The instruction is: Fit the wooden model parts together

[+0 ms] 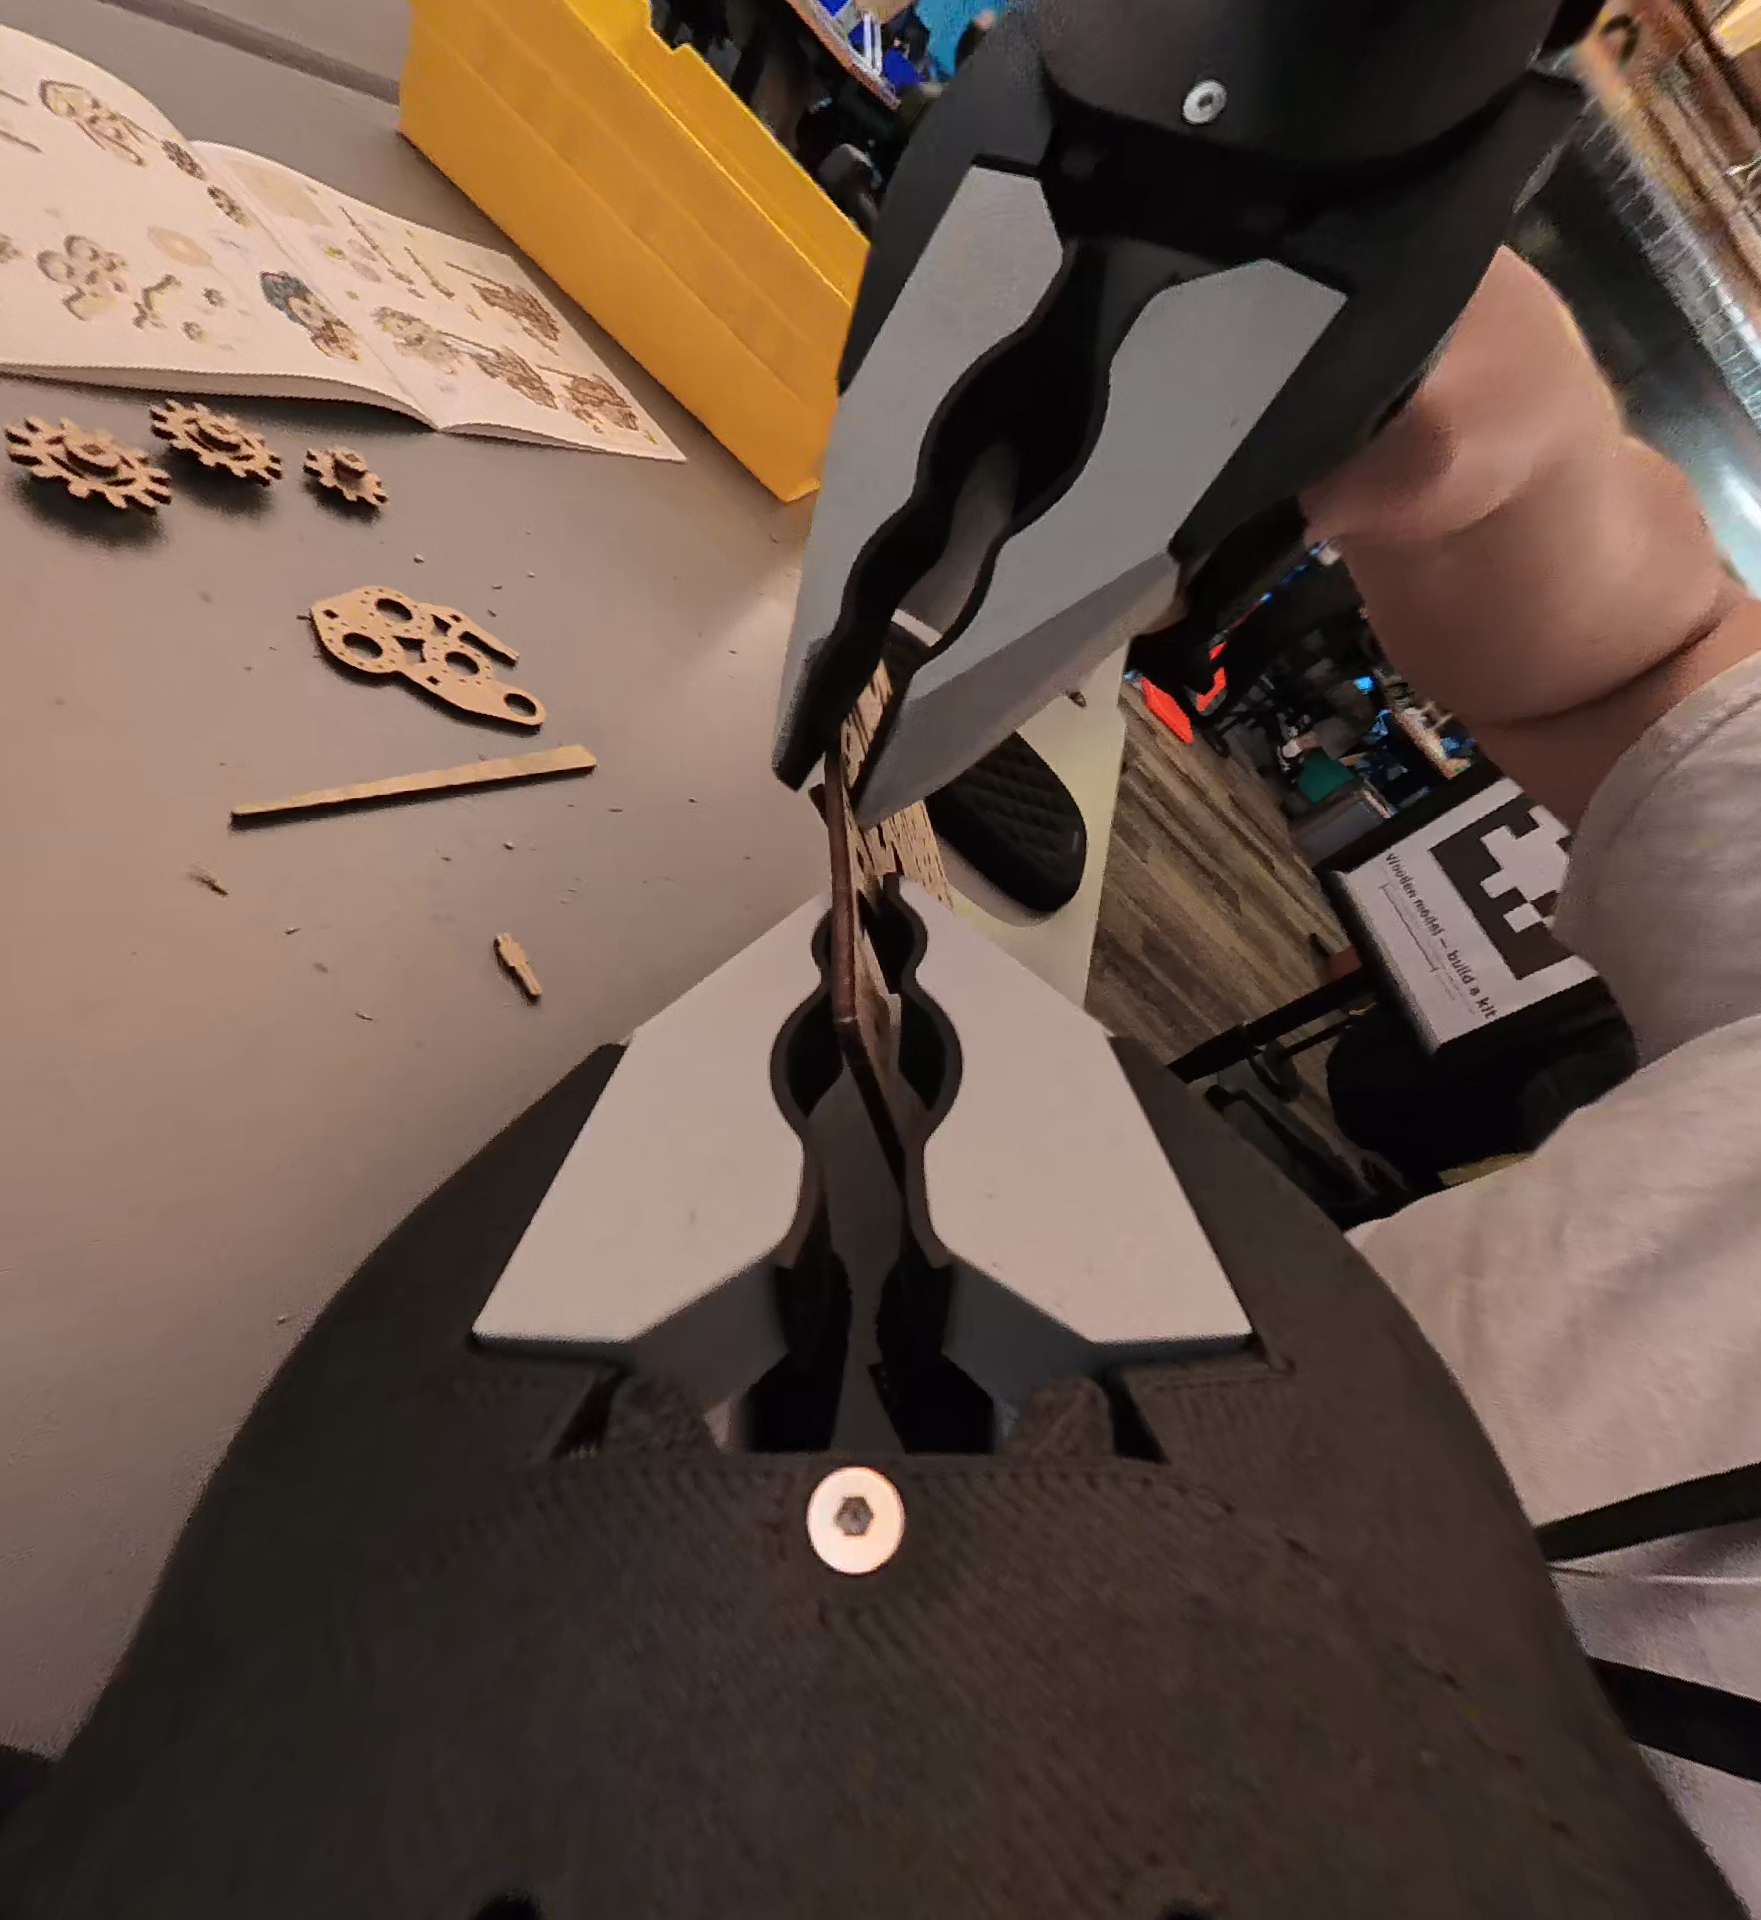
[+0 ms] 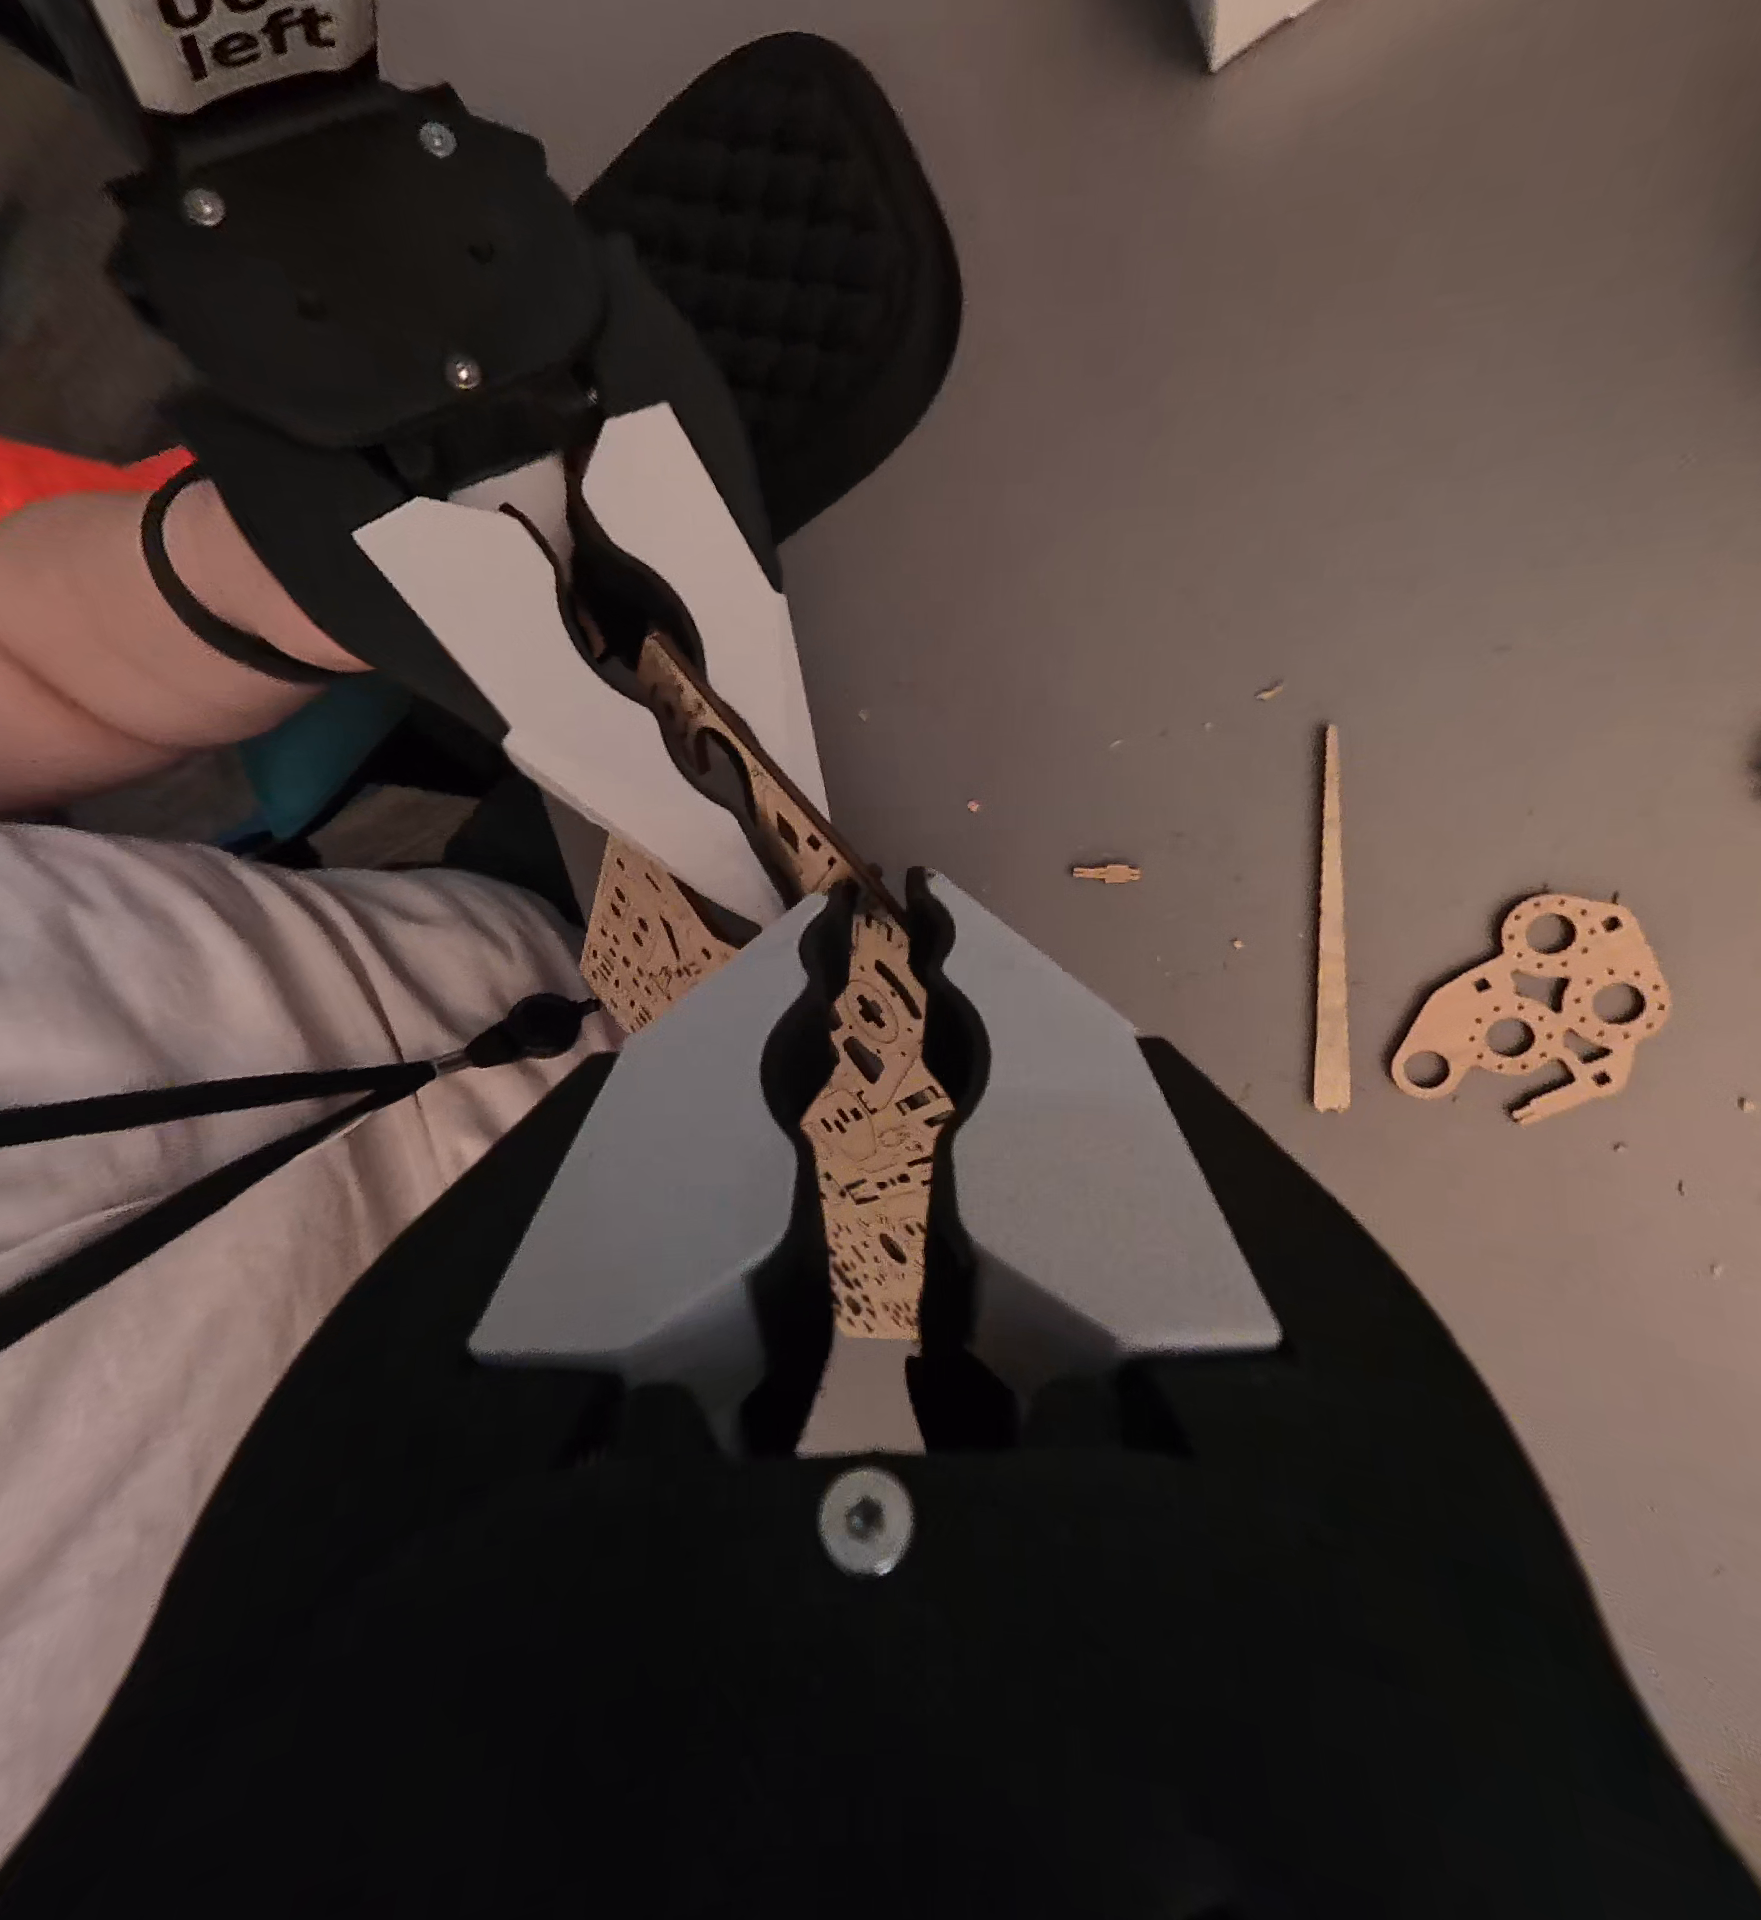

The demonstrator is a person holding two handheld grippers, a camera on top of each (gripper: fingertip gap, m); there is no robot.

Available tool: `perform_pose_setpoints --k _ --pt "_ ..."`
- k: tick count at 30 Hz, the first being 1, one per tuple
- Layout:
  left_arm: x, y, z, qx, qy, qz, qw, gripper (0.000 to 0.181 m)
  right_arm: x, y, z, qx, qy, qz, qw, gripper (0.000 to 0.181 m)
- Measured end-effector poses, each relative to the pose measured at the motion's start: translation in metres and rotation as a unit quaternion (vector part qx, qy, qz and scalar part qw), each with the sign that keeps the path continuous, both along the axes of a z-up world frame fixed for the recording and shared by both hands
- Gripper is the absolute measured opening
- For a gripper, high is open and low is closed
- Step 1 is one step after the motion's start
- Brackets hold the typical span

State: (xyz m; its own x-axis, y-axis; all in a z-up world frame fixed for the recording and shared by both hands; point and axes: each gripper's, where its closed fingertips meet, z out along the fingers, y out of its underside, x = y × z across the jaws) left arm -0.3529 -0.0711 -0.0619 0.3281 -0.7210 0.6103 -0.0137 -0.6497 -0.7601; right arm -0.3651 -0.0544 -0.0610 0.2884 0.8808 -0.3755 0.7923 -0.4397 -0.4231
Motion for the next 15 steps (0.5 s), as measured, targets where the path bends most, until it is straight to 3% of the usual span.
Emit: perform_pose_setpoints --k 7,15 --pt "-0.004 0.006 0.008 -0.001 -0.027 0.031 0.999 0.001 -0.006 0.007 0.011 -0.012 0.071 -0.093 0.993 0.009" --pt "-0.003 0.005 0.008 0.019 -0.015 0.065 0.998 0.002 -0.006 0.010 0.010 0.068 0.081 -0.130 0.986 0.011"
